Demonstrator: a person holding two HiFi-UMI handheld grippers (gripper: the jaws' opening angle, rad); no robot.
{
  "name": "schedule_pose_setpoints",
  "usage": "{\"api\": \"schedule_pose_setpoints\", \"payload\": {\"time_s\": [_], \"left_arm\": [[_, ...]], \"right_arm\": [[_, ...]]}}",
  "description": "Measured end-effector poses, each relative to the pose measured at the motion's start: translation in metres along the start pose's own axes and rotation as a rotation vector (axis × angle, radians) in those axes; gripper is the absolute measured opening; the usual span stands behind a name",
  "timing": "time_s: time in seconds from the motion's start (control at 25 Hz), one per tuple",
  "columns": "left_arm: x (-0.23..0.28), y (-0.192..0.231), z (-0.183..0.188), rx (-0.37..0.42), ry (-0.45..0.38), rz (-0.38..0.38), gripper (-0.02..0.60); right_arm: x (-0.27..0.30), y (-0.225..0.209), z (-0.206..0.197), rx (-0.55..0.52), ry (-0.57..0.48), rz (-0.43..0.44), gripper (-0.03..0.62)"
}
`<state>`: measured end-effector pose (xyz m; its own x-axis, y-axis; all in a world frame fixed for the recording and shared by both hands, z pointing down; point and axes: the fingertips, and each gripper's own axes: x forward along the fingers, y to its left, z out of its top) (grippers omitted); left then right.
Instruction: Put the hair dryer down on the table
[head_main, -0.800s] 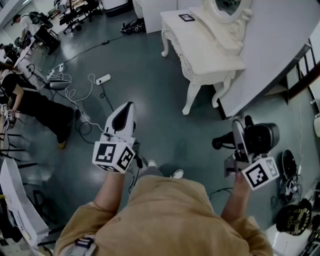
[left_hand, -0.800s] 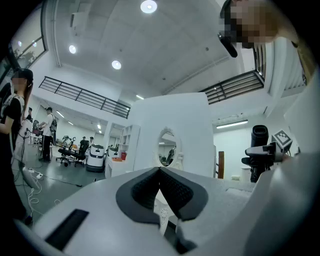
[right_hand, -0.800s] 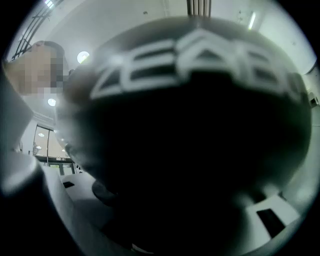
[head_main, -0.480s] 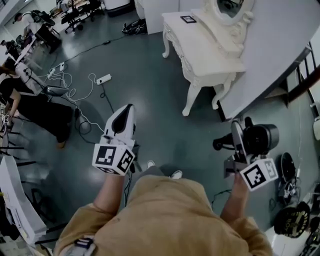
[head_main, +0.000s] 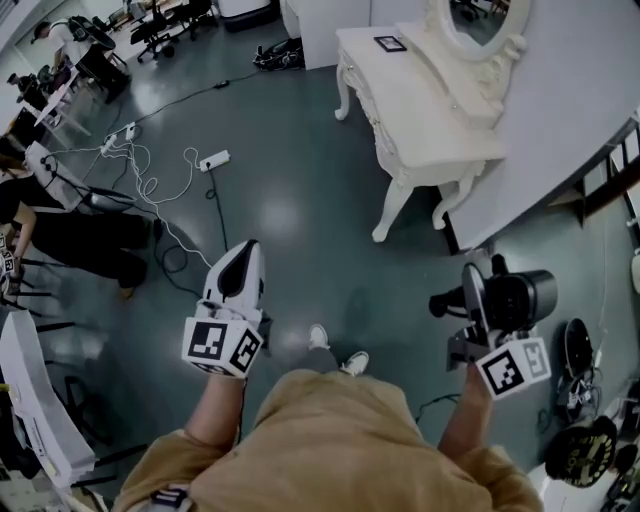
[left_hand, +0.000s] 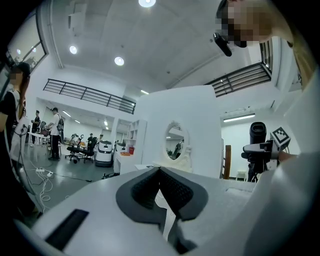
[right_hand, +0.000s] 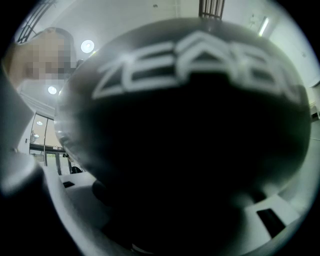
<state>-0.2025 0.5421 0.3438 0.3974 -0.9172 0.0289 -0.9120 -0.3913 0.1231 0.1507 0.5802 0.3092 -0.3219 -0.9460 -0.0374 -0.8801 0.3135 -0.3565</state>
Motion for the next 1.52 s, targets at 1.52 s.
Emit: {"api": "schedule_pose_setpoints", "payload": {"time_s": [1.52], "left_arm": [[0.37, 0.098, 0.01, 0.002, 0.032, -0.157, 0.003]], "right_arm": [[0.338, -0.139, 0.004, 0.024, 0.033, -0.07, 0.307]]}}
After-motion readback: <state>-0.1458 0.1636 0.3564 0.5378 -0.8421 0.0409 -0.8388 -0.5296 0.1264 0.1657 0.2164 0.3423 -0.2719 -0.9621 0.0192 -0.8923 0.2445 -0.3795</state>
